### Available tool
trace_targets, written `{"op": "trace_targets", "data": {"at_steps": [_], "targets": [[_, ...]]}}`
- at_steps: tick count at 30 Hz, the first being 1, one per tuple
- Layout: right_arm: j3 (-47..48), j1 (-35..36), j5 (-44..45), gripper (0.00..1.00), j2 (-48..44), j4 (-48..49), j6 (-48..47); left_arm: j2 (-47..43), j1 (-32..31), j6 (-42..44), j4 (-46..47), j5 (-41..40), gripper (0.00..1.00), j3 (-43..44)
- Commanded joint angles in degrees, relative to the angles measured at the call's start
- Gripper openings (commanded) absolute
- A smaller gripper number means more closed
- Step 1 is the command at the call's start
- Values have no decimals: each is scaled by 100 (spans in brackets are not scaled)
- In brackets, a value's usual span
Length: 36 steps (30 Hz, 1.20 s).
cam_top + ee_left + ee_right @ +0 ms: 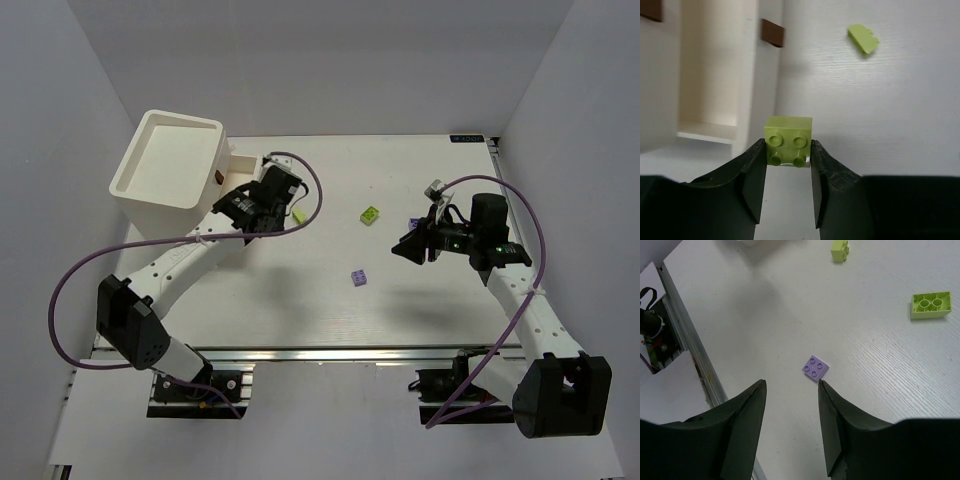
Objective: Sort the legos into containers by color
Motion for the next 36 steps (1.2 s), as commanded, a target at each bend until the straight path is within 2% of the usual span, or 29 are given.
{"op": "trace_targets", "data": {"at_steps": [1,9,12,15,16,20,23,26,29,30,32,33,34,36], "targets": [[-45,21,-78,52,-105,143,-82,29,355,318,-345,-617,23,322],[-45,22,-105,51,-105,143,-82,371,970,565,-284,-758,24,515],[-45,13,-105,51,-96,143,-82,459,1103,635,-213,-793,29,524],[-45,21,-114,51,-78,143,-82,555,1244,670,-178,-767,42,577],[-37,21,-122,52,-70,143,-82,573,1296,679,-213,-776,53,603],[-45,21,-122,54,-70,143,-91,644,1419,696,-240,-723,75,709],[-54,13,-140,57,-61,143,-108,644,1420,696,-257,-583,78,770],[-54,30,-193,59,-43,99,-196,557,1420,626,-301,-251,78,928],[-54,48,-149,60,9,73,-319,302,1420,521,-126,338,67,1016],[-54,65,-105,60,36,55,-372,40,1341,425,-39,880,51,964],[-28,153,157,60,167,37,-521,-295,1288,319,330,1532,37,631],[16,240,263,60,255,-41,-565,-671,1288,179,479,2302,33,430],[86,293,377,61,334,-120,-627,-883,1288,108,846,2657,31,-77],[367,513,720,65,632,-296,-785,-1436,1288,-76,1174,3516,34,-589]]}}
